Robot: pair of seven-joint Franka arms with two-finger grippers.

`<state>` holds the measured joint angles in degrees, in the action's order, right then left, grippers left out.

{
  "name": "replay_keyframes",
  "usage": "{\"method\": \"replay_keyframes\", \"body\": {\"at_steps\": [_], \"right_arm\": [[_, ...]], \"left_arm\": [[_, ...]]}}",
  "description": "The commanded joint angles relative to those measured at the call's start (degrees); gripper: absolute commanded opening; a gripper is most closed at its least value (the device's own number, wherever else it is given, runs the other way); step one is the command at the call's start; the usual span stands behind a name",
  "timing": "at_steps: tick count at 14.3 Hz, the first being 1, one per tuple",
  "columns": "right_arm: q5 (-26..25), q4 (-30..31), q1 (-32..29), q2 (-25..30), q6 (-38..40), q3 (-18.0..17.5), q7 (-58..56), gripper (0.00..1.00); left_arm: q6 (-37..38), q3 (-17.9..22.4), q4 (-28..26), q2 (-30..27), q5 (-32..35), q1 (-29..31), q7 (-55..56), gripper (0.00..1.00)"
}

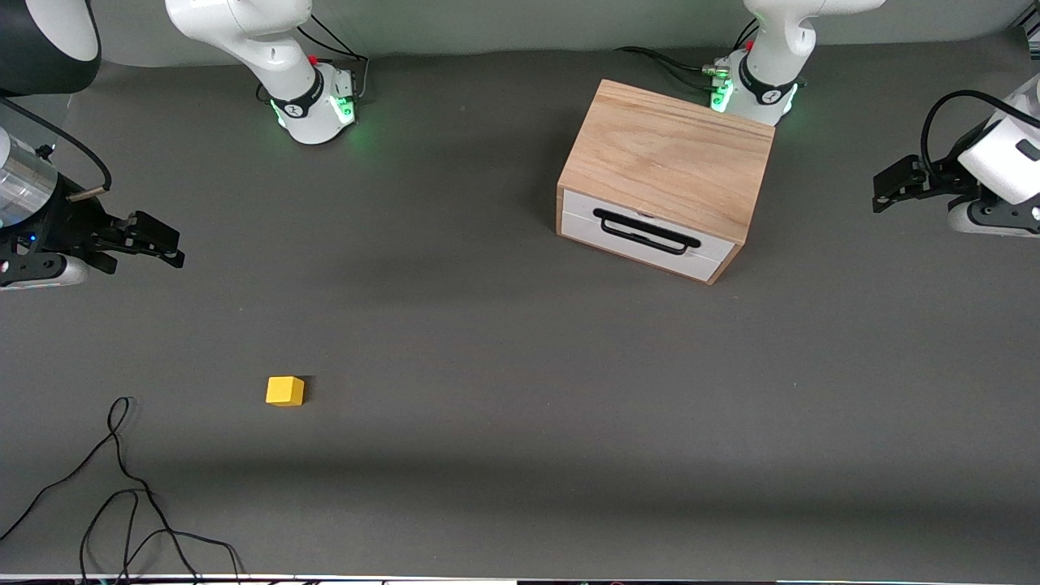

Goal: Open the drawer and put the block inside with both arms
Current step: 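Reach the right gripper to the yellow cube while the left gripper reaches the drawer handle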

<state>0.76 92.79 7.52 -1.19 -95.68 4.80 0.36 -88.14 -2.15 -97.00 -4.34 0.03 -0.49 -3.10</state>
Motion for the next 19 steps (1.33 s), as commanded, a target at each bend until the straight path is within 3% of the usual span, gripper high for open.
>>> {"method": "replay_keyframes", "body": {"at_steps": [1, 8, 10, 13, 19], "right_arm": [[-0.32, -1.65, 0.39, -1.01, 1.02, 0.48, -1.24, 1.0], [-0.32, -0.86, -0.05, -3.2, -0.12, 0.48, -1.32, 1.0], [-0.32, -0.25, -0.05, -6.09, -2.57, 0.56, -1.5, 1.0], [-0.32, -0.24, -0.31, -11.63, -8.62, 0.56, -1.68, 1.0], [-0.32, -0.59, -2.77, -24.9, -24.09, 0.39, -1.68, 1.0]], "left_arm": [[0.42, -0.22, 0.05, -0.14, 0.76, 0.23, -0.15, 1.0], [0.34, -0.22, 0.05, -0.06, 0.5, 0.14, 0.2, 1.0], [0.51, -0.74, 0.23, -0.14, 0.14, -0.91, 5.97, 1.0], [1.47, -6.09, 0.4, -0.06, 0.06, -2.85, 22.02, 1.0], [0.87, -23.31, 5.93, 7.22, 0.05, -3.11, 70.25, 1.0]]}}
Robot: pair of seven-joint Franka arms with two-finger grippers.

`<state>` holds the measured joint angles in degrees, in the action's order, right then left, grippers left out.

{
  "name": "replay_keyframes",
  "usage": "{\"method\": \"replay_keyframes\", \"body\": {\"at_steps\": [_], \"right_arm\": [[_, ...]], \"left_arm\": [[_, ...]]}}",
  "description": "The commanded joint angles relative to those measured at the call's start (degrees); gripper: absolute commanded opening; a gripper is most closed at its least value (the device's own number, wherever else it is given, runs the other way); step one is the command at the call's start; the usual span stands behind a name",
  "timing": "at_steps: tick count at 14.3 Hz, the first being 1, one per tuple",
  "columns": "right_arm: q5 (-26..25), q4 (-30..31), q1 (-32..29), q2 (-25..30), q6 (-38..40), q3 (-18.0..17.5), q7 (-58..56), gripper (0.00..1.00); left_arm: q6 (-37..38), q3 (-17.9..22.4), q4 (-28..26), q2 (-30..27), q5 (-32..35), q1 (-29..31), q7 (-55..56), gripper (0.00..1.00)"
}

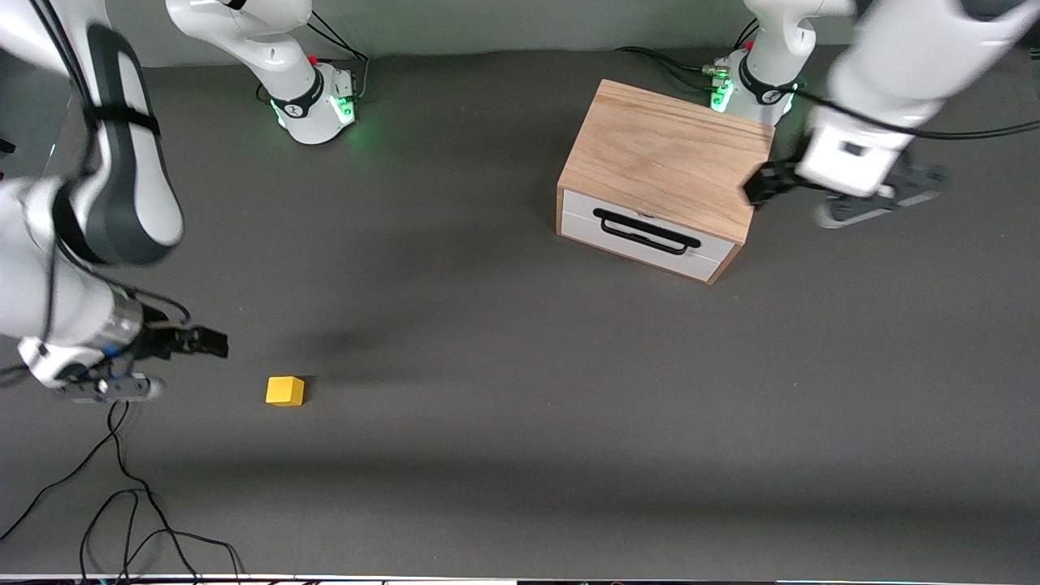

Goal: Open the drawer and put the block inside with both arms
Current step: 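Reach the right gripper to the yellow cube while the left gripper reaches the drawer handle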

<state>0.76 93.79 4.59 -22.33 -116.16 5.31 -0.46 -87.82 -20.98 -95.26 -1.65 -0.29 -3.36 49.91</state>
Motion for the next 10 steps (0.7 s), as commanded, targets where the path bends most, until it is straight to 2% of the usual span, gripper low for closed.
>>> {"method": "replay_keyframes", "body": {"at_steps": [1, 4, 6, 10], "right_arm": [[-0.32, -1.59, 0.33, -5.17, -5.55, -0.12, -0.69, 1.0], [-0.93, -2.73, 0.25, -9.47, -10.83, -0.12, -0.6, 1.0], [-0.94, -5.88, 0.25, -12.46, -11.11, -0.21, -0.43, 1.0], [-0.14, -5.99, 0.42, -14.49, -11.37, -0.56, 0.02, 1.0]], "left_arm": [[0.28, -6.51, 5.25, 6.21, 0.9, -0.86, 23.68, 1.0], [-2.96, -7.67, 8.33, 12.36, 1.61, -5.68, 42.13, 1.0], [-5.86, -7.67, 8.07, 14.3, 3.97, -7.27, 51.65, 1.0], [-6.05, -7.5, 6.5, 17.03, 4.16, -6.93, 53.97, 1.0]]}}
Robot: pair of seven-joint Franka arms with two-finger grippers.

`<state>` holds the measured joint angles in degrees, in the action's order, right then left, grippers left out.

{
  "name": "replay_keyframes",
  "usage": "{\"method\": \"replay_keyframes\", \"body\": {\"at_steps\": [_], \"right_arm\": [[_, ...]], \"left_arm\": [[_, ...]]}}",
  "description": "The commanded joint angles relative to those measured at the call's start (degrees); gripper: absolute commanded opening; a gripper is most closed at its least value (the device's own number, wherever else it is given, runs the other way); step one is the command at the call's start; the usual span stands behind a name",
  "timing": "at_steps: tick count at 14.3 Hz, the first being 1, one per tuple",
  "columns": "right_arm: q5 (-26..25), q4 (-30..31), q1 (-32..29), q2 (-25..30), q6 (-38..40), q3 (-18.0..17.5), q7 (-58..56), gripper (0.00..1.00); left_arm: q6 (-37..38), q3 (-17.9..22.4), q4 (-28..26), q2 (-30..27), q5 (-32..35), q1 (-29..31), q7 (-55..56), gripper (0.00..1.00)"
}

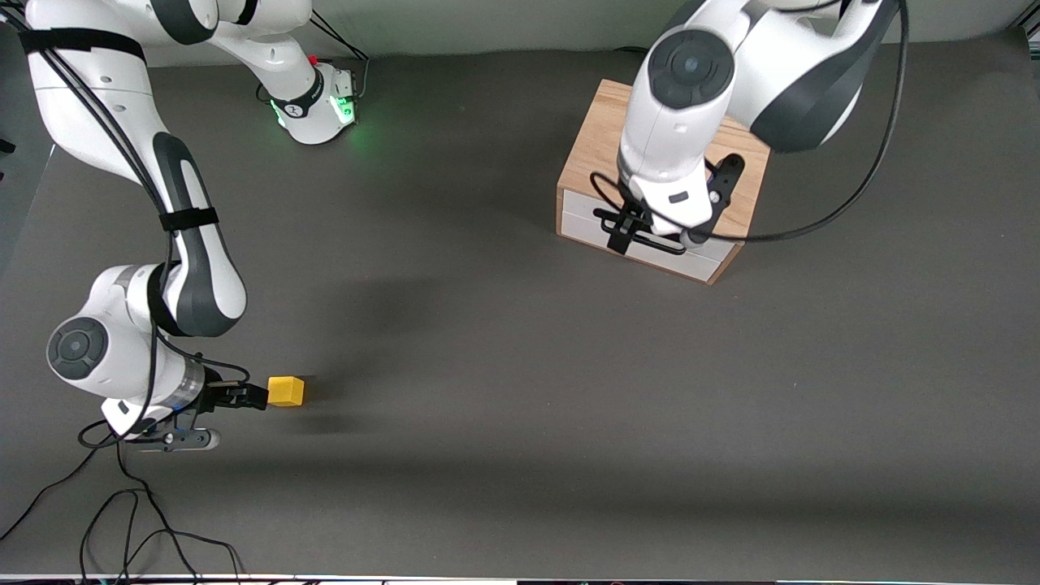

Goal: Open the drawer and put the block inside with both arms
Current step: 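Reach the right gripper to the yellow cube while the left gripper reaches the drawer handle, then close the right gripper on the cube while the left gripper hooks the handle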

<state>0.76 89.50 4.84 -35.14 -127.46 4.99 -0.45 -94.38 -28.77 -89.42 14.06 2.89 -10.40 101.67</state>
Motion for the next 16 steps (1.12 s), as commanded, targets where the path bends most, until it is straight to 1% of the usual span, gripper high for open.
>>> {"method": "replay_keyframes", "body": {"at_steps": [1, 3, 7, 8, 11, 13, 16], "right_arm": [[-0.14, -1.53, 0.26, -2.21, -0.59, -0.24, 0.01, 1.0], [-0.14, -0.83, 0.26, -3.0, -2.0, -0.33, 0.01, 1.0], [-0.05, -0.3, 0.61, -5.28, -6.03, -0.33, 0.1, 1.0], [-0.05, -0.12, 0.61, -5.98, -7.26, -0.33, 0.1, 1.0], [-0.05, 0.05, 0.7, -7.4, -9.12, -0.77, 0.01, 1.0], [-0.05, 1.8, 0.7, -7.4, -9.73, -0.77, 0.1, 1.0], [-0.05, 4.71, 0.7, -7.22, -12.98, -0.77, 0.02, 1.0]], "left_arm": [[0.42, 0.64, -0.65, 1.41, 1.07, 0.29, 2.22, 1.0], [-0.8, 0.82, -3.9, 1.41, 1.5, 0.38, 2.13, 1.0], [-8.52, 0.82, -12.33, 1.41, 1.86, 1.26, 2.13, 1.0], [-10.63, 0.82, -13.66, 1.41, 2.21, 1.18, 2.13, 1.0], [-12.93, 0.82, -14.2, 4.74, 3.61, 1.0, 2.21, 1.0], [-14.42, 0.82, -14.81, 6.32, 4.32, 0.91, 2.22, 1.0], [-15.92, 0.91, -14.9, 8.35, 5.02, 1.18, 2.74, 1.0]]}}
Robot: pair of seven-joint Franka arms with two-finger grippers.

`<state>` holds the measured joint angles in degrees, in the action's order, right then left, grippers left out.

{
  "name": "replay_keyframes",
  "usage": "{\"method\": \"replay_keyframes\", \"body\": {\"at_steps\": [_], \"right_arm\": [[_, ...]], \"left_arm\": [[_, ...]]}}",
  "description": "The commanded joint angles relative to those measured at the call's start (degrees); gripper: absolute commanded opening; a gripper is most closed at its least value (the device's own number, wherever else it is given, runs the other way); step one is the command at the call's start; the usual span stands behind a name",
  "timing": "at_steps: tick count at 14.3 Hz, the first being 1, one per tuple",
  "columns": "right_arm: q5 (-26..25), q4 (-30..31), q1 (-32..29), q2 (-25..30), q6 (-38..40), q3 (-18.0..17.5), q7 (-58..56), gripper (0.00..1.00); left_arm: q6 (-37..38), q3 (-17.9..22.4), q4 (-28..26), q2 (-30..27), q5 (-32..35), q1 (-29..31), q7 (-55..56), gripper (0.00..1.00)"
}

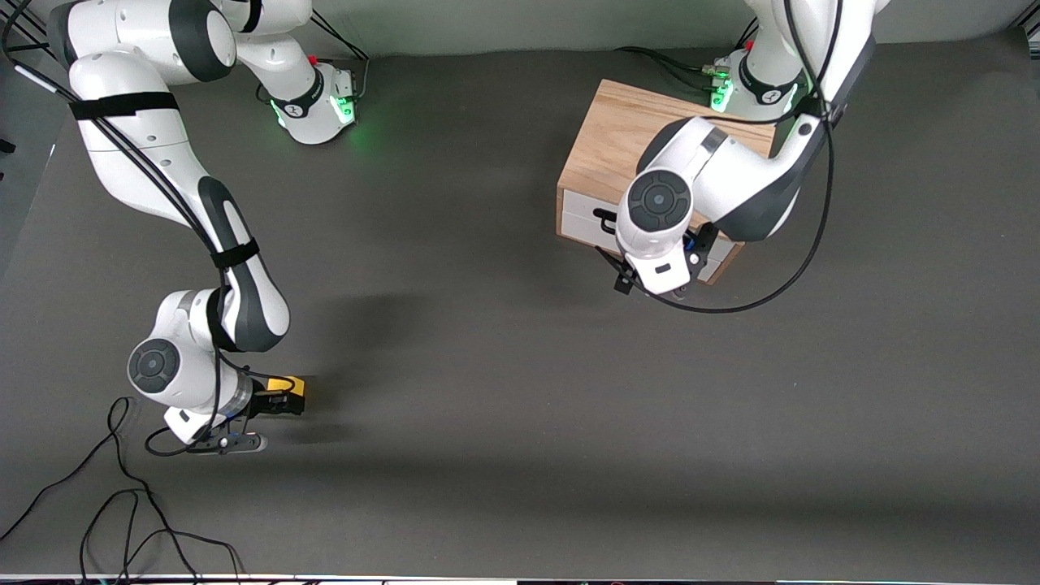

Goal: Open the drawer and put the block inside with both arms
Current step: 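Close the right gripper on the cube while the left gripper hooks the handle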

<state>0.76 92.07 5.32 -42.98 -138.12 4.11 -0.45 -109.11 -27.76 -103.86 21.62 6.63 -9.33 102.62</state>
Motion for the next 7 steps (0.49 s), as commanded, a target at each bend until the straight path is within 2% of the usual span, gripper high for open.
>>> {"method": "replay_keyframes", "body": {"at_steps": [1, 7], "right_arm": [[-0.06, 2.41, 0.21, 0.62, -2.33, 0.03, 0.1, 1.0], [0.47, 4.34, 0.39, 1.32, -2.33, -0.15, -0.25, 1.0]], "left_arm": [[-1.28, 0.07, -0.47, 1.49, 1.37, 0.11, 2.75, 1.0], [1.0, 0.16, -0.47, 1.76, 1.46, 0.02, 5.31, 1.0]]}}
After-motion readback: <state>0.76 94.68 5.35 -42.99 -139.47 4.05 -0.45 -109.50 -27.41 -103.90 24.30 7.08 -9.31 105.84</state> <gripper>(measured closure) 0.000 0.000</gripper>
